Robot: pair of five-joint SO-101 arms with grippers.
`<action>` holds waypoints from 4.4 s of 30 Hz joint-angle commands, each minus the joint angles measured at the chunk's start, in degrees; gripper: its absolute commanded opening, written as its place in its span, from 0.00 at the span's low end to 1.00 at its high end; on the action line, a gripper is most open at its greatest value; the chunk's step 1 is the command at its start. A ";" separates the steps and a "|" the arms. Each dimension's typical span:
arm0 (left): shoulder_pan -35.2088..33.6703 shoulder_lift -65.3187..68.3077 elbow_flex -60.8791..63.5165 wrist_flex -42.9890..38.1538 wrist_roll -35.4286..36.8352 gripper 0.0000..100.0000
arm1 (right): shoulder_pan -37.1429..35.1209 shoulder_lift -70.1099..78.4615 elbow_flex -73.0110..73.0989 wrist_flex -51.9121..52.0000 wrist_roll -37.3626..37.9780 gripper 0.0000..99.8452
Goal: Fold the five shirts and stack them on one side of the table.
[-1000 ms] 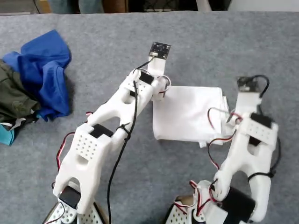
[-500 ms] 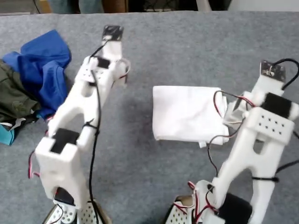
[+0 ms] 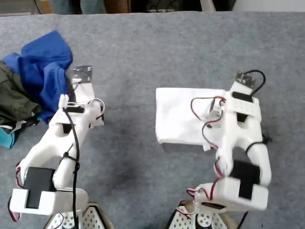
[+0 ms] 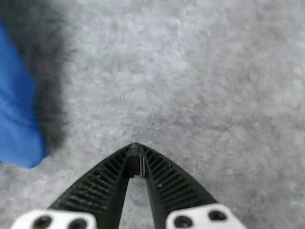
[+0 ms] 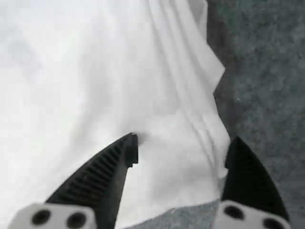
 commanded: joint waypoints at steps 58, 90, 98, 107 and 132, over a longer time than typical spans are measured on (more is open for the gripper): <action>-0.66 -3.34 -0.31 -0.35 -2.90 0.03 | 21.54 16.31 -46.90 6.59 24.26 0.37; -35.82 -1.49 -41.63 32.62 -6.95 0.03 | 5.98 6.11 -58.59 32.53 24.53 0.08; -14.29 -26.99 -42.51 51.43 -7.38 0.03 | 6.33 6.02 -58.59 33.85 24.53 0.08; 28.62 -40.79 -28.26 51.08 -19.43 0.03 | 6.59 6.11 -58.24 33.85 24.53 0.08; -18.59 -5.54 -16.84 -2.37 1.32 0.28 | -36.84 14.02 -49.89 36.31 24.62 0.33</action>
